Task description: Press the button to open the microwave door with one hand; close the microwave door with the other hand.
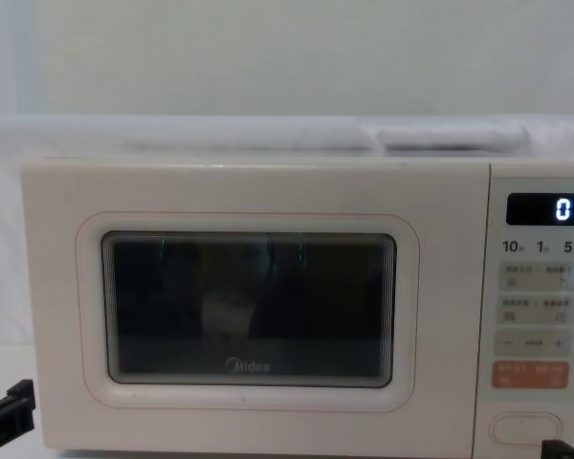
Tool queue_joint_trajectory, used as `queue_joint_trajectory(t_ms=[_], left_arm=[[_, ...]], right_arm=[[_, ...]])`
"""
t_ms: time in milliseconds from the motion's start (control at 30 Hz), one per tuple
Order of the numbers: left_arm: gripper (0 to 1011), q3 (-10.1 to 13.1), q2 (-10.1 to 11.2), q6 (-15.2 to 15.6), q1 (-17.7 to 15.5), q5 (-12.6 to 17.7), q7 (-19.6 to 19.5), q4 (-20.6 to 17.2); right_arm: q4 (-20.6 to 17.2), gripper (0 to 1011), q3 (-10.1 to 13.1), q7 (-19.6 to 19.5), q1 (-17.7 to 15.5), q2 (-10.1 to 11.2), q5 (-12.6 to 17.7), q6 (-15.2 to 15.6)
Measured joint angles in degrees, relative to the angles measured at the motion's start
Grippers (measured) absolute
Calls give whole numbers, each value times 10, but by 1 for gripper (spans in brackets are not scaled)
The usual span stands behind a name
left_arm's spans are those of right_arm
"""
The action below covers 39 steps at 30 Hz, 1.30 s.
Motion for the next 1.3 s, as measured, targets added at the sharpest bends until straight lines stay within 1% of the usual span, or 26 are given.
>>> queue_joint_trajectory(t_ms=[133, 233, 500, 733, 1033, 1300], left_arm=[[1001, 0, 0, 0, 0, 0, 0, 0], [1001, 0, 0, 0, 0, 0, 0, 0], [1001, 0, 0, 0, 0, 0, 0, 0], [1001, 0, 0, 0, 0, 0, 0, 0], [1001, 0, 0, 0, 0, 0, 0, 0], [1001, 0, 0, 0, 0, 0, 0, 0]], right_arm=[[22, 0, 14, 10, 13, -17, 17, 8], [36, 0, 22, 15, 23, -26, 29, 12], [58, 0, 29, 21, 40, -37, 39, 15], [75, 0, 29, 21, 54, -42, 38, 11], [96, 0, 25, 19, 73, -46, 20, 0], [109, 0, 25, 17, 85, -49, 10, -8]])
